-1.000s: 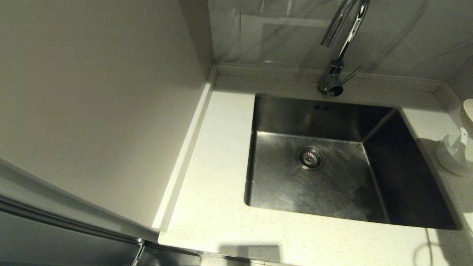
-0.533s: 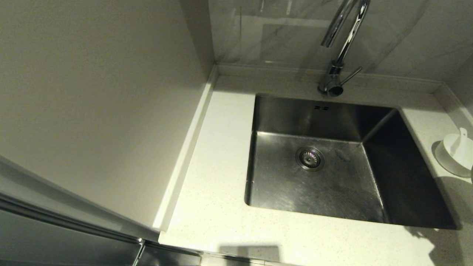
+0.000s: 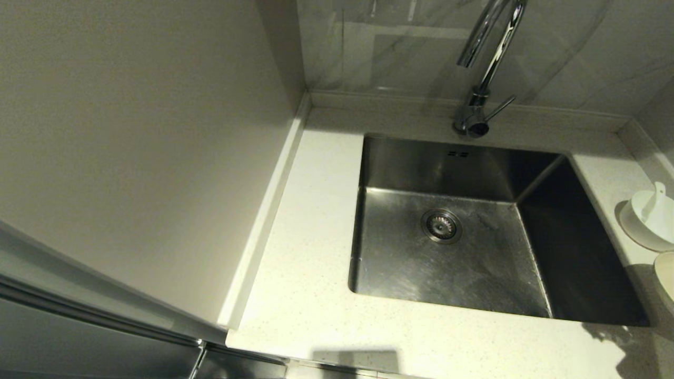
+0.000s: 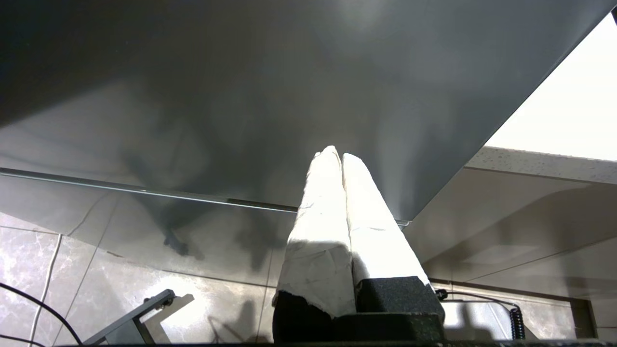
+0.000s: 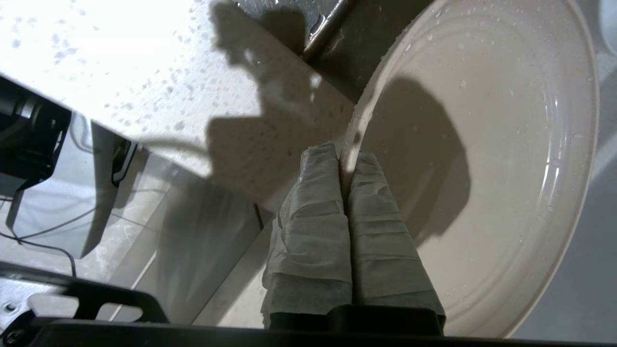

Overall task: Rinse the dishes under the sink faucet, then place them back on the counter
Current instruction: Put a plate back to the table from the sink

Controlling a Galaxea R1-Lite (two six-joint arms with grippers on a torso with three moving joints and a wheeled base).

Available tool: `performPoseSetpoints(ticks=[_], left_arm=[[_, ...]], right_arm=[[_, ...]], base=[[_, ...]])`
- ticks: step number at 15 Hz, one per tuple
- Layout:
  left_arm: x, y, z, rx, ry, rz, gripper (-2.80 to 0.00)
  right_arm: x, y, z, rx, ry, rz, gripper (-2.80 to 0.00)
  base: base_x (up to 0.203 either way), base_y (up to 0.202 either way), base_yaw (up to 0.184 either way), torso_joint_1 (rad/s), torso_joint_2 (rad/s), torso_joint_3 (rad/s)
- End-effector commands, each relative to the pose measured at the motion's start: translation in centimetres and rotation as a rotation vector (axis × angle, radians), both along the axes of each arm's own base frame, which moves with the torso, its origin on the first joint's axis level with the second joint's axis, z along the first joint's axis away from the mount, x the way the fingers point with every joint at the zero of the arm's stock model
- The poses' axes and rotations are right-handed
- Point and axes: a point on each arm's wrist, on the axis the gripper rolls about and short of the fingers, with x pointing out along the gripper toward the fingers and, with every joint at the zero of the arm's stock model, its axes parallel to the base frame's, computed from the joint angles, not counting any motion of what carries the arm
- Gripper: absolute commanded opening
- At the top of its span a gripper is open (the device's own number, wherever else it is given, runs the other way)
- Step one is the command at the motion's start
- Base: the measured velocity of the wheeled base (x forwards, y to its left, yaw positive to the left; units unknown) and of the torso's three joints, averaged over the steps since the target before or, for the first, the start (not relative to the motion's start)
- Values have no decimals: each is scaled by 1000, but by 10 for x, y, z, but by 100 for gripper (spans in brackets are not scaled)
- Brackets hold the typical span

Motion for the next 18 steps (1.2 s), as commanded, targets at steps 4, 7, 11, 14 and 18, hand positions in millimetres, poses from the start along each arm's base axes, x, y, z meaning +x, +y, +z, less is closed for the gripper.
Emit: performPoseSetpoints(ticks=[4, 7, 11, 14, 18], left_arm=[[0, 0, 0, -1, -4, 1, -280], [0, 0, 0, -1, -4, 1, -280], [0, 0, 0, -1, -4, 1, -280], [0, 0, 0, -1, -4, 1, -280], [0, 0, 0, -1, -4, 1, -280]], right_arm=[[40, -25, -29, 14, 70, -31, -280], [45, -28, -33, 19, 81, -35, -280], [49, -32, -35, 18, 80, -47, -280], [48, -32, -36, 0, 95, -70, -280], [48, -33, -35, -4, 92, -86, 0]], base=[[0, 0, 0, 0, 0, 0], [0, 0, 0, 0, 0, 0], [0, 0, 0, 0, 0, 0], [0, 0, 0, 0, 0, 0], [0, 0, 0, 0, 0, 0]])
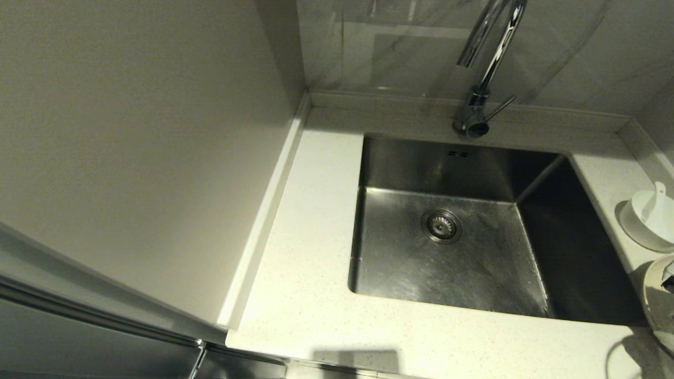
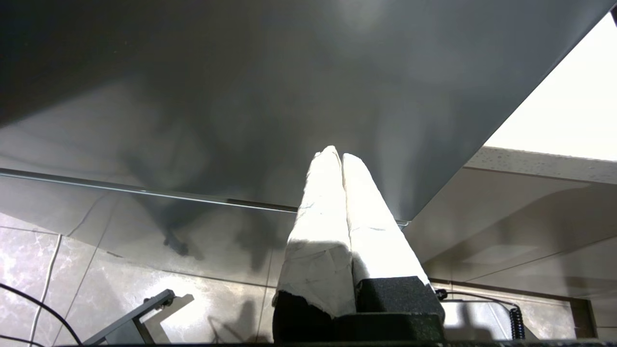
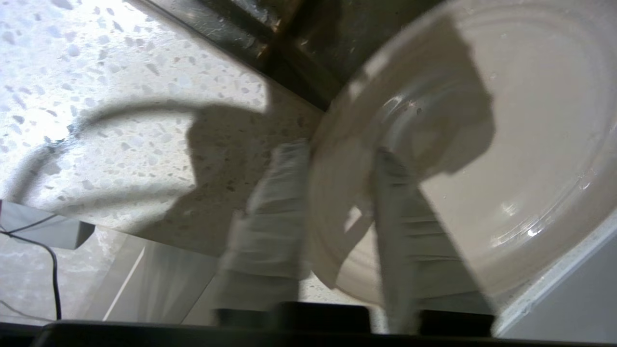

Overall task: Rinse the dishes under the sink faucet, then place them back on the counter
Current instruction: Put a plate back to the table from the sink

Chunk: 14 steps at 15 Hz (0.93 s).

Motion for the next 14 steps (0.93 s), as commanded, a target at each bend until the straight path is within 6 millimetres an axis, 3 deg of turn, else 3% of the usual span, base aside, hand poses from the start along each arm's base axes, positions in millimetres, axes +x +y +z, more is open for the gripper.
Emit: performPoseSetpoints(ticks=[1, 5, 8, 11, 14], left_arm=[[0, 0, 0, -1, -4, 1, -280], [0, 0, 0, -1, -4, 1, -280], [0, 0, 0, -1, -4, 1, -280], [0, 0, 0, -1, -4, 1, -280], [0, 0, 0, -1, -4, 1, -280]], right_arm=[[0, 0, 1, -3, -5, 2, 0], [-5, 3, 7, -18, -39, -1, 0], [-7, 5, 23, -10, -119, -33, 0], [-4, 3, 45, -13, -209, -57, 0], [7, -2, 81, -23, -327, -79, 0]], base=[[0, 0, 0, 0, 0, 0], [0, 0, 0, 0, 0, 0], [0, 0, 0, 0, 0, 0], [0, 0, 0, 0, 0, 0], [0, 0, 0, 0, 0, 0]])
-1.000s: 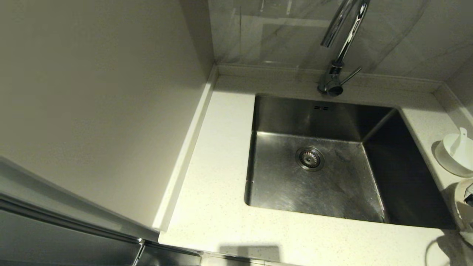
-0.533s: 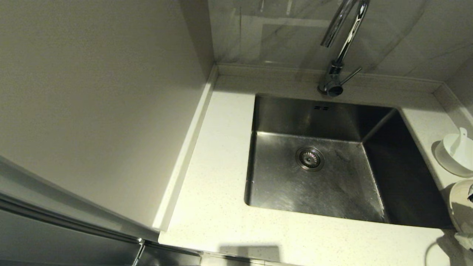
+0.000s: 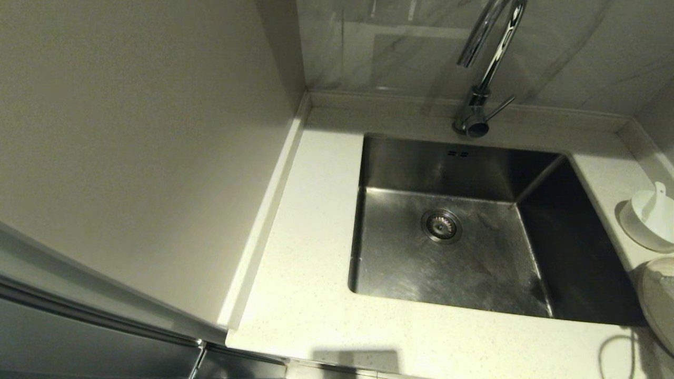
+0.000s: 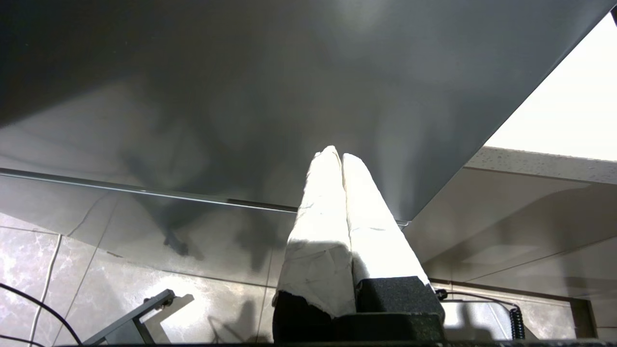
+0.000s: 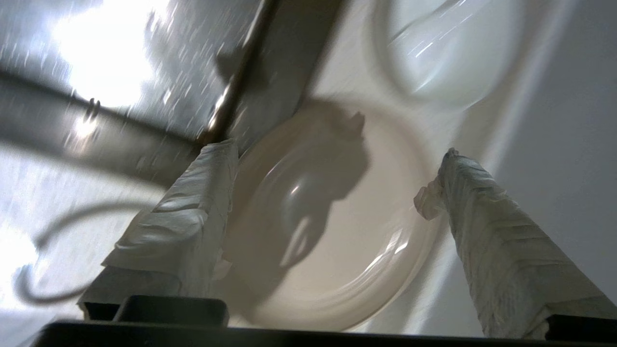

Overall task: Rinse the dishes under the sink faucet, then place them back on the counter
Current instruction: Put a plate back to the table from the sink

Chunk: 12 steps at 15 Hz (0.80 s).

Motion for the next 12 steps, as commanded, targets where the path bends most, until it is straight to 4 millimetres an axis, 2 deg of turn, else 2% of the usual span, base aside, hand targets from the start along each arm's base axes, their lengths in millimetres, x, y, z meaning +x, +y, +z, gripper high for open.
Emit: performPoseSetpoints(ticks=[1, 2, 6, 10, 12], left_arm=[[0, 0, 0, -1, -3, 0, -280], [0, 0, 0, -1, -3, 0, -280], [0, 0, 0, -1, -3, 0, -280], [0, 0, 0, -1, -3, 0, -280], [0, 0, 0, -1, -4, 0, -280]], right_arm=[[11, -4, 28, -35, -75, 6, 0], [17, -6, 40, -43, -97, 12, -280], [55, -5, 84, -2, -200, 50, -280], [125, 5, 133, 217, -404, 48, -280], [158, 11, 147, 344, -487, 40, -280]], base=[[0, 0, 0, 0, 0, 0], [0, 0, 0, 0, 0, 0], [0, 0, 0, 0, 0, 0], [0, 0, 0, 0, 0, 0], [0, 0, 0, 0, 0, 0]])
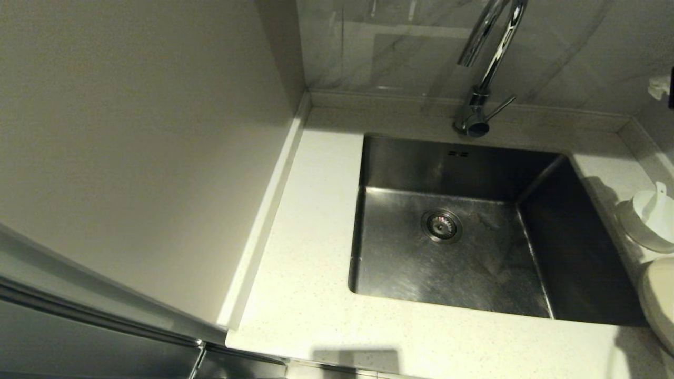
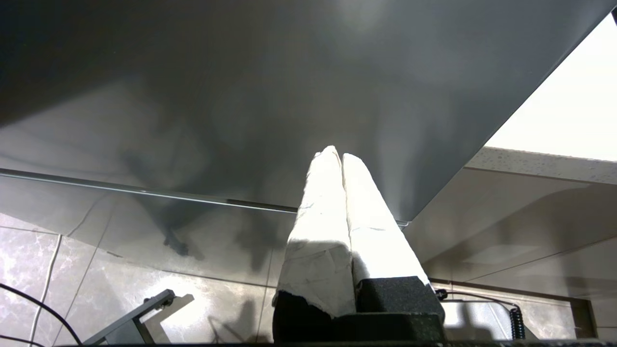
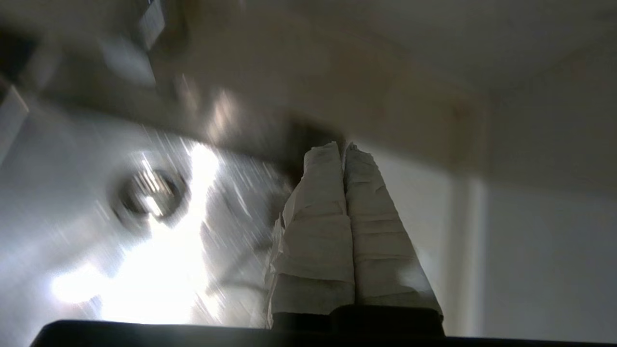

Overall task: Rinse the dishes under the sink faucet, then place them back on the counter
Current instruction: Put a plate back to the table from the sink, then turn on the faucet

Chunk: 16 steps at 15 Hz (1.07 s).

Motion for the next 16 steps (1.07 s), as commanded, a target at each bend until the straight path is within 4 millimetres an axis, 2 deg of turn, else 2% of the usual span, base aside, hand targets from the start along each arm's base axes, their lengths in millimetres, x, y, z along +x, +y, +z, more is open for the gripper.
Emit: performPoseSetpoints(ticks=[1, 4, 8, 13, 16], left_arm=[[0, 0, 0, -1, -3, 0, -280], [0, 0, 0, -1, -3, 0, -280], [0, 0, 0, -1, -3, 0, -280], [0, 0, 0, -1, -3, 0, -280], [0, 0, 0, -1, -3, 0, -280]], right_arm=[[55, 5, -7, 146, -15, 34, -280], [86, 11, -11, 224, -65, 58, -280], [121, 32, -20, 281, -199, 141, -280], [139, 40, -39, 362, -160, 162, -280], [142, 49, -40, 383, -156, 206, -280]], base=[[0, 0, 0, 0, 0, 0], [0, 0, 0, 0, 0, 0], [0, 0, 0, 0, 0, 0], [0, 0, 0, 0, 0, 0], [0, 0, 0, 0, 0, 0]])
